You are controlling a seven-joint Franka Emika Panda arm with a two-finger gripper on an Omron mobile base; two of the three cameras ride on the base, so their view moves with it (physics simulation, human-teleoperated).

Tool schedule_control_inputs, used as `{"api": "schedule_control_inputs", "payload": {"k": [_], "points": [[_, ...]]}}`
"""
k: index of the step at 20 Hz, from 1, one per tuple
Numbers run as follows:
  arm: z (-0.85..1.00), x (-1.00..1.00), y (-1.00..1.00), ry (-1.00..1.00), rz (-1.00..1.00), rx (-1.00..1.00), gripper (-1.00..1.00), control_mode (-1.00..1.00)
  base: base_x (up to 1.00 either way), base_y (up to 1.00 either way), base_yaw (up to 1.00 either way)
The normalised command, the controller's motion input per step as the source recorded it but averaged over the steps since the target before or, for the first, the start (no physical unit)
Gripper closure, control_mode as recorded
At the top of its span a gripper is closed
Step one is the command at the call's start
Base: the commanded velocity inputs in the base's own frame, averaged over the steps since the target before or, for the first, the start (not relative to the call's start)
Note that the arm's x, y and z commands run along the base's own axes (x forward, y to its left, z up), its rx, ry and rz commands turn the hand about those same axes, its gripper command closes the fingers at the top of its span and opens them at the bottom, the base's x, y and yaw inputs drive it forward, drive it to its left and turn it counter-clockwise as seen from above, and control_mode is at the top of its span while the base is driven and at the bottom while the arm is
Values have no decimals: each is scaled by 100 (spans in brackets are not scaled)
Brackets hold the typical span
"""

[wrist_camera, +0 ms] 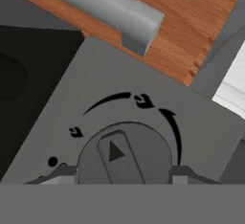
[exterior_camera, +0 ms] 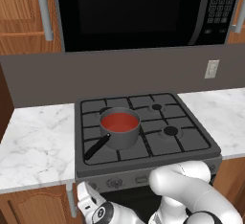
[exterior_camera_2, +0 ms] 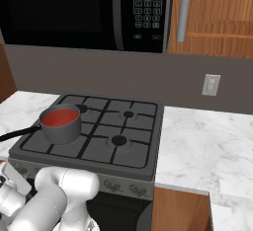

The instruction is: Wait until the marinara sauce is simmered to a deep red color and then turn off the stove.

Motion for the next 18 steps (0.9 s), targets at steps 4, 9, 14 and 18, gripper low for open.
{"api": "schedule_control_inputs", "payload": {"k": [4,9,14,18], "points": [[-9,0,0,0,-2,26,100,-100,0,0,0],[-6,0,0,-1,-4,25,100,-100,0,0,0],[0,0,1,0,-6,24,100,-100,0,0,0],[0,0,2,0,-8,26,100,-100,0,0,0]]}}
